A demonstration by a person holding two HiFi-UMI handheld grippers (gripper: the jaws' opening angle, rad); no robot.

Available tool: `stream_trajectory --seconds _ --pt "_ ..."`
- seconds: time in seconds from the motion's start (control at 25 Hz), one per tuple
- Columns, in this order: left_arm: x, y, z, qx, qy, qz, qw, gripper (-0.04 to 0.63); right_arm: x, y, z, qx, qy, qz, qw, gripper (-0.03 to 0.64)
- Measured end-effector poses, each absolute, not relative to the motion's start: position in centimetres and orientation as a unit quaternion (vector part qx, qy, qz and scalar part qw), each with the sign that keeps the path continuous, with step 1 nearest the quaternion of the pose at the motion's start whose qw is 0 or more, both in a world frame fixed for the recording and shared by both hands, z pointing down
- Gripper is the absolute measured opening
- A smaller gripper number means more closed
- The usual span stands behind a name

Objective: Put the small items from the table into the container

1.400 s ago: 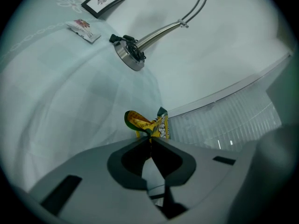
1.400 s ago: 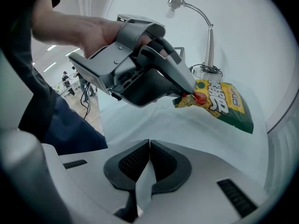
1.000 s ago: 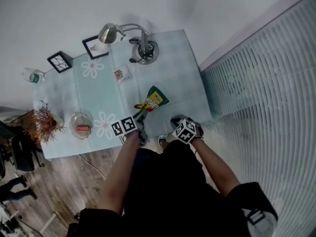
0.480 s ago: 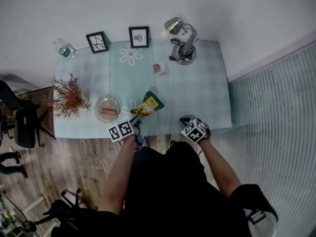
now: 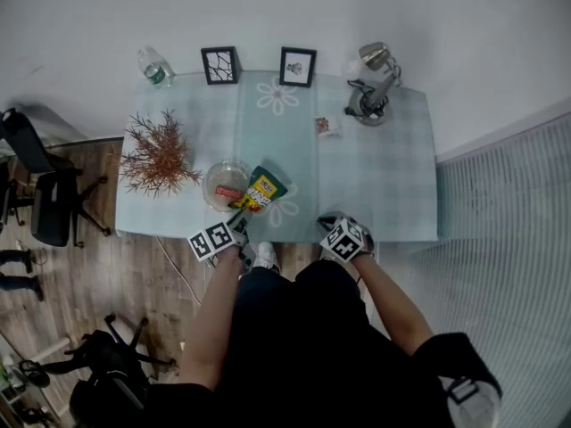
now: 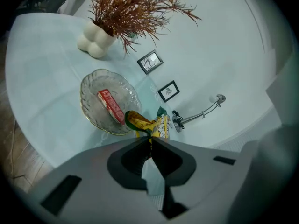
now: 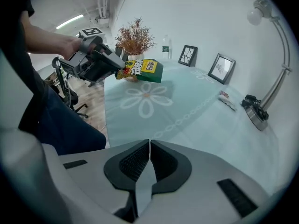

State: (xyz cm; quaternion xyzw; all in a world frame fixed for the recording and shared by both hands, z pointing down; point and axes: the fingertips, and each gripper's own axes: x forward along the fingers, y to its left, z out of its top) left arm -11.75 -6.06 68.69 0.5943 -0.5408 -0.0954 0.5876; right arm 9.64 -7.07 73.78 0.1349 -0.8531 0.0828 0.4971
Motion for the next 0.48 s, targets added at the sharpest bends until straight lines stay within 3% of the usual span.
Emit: stream_trajectory --seconds 0.48 --pt "-18.5 -3.9 69.0 0.577 -0.563 -0.122 0.58 0.023 1.9 -4.6 74.2 0.108 -0.864 0.069 0.487 0.029"
